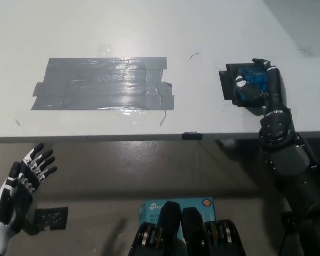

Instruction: A rubick's cube is kept in the black marked spot on the table and the robot uses its right arm to pick it up and hands it to a person

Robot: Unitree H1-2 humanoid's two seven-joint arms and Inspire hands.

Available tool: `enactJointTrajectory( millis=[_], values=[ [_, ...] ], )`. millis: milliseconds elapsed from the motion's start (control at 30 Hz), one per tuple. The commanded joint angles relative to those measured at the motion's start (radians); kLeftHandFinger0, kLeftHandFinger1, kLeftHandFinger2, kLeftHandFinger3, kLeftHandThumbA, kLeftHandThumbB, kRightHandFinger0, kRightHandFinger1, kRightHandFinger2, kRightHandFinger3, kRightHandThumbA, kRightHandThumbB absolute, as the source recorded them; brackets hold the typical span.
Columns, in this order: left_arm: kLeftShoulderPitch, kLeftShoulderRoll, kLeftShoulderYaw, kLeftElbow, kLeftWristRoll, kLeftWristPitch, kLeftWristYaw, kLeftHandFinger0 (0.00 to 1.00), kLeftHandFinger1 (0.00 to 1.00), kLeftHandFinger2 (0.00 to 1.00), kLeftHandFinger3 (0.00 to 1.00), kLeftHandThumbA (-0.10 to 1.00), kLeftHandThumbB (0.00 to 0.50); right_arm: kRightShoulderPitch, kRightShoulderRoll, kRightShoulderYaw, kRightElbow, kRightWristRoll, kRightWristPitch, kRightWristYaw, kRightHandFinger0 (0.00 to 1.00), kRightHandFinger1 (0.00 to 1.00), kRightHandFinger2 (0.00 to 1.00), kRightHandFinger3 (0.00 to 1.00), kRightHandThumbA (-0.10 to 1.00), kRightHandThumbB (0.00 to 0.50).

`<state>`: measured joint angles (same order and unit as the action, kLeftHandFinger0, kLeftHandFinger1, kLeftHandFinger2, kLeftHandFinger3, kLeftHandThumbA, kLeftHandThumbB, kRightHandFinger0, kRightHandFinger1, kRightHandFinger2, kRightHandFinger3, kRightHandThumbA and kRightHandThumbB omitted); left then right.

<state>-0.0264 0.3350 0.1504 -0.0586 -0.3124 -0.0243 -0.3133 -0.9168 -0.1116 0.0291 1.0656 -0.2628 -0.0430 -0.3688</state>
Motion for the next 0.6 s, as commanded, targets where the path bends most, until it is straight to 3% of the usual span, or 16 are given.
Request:
enactJointTrajectory(
  millis=[0,200,300,567],
  values=[
    [-0.021,0.013,0.01,-0.017,-0.01,-0.025,-0.006,0.98,1.0,1.0,1.0,0.96,0.182,-0.029,-0.003,0.025,0.023,-0.033,-0.036,-0.083,0.0,0.43,0.86,0.92,-0.1,0.191],
    [-0.021,0.011,0.01,-0.019,-0.009,-0.026,-0.005,0.98,1.0,1.0,1.0,0.96,0.181,-0.024,-0.007,0.017,-0.019,-0.018,-0.077,-0.104,0.02,0.44,0.85,0.9,-0.1,0.179],
    [-0.021,0.011,0.01,-0.016,-0.009,-0.029,-0.007,0.98,1.0,1.0,1.0,0.96,0.179,-0.011,-0.009,0.018,-0.086,-0.022,-0.079,-0.102,0.0,0.37,0.84,0.92,-0.1,0.162],
    [-0.026,0.013,0.007,-0.011,-0.002,-0.034,-0.007,0.97,1.0,1.0,1.0,0.96,0.195,0.038,-0.007,0.0,-0.497,-0.05,-0.029,-0.098,0.0,0.44,0.88,0.98,-0.1,0.143]
  ],
)
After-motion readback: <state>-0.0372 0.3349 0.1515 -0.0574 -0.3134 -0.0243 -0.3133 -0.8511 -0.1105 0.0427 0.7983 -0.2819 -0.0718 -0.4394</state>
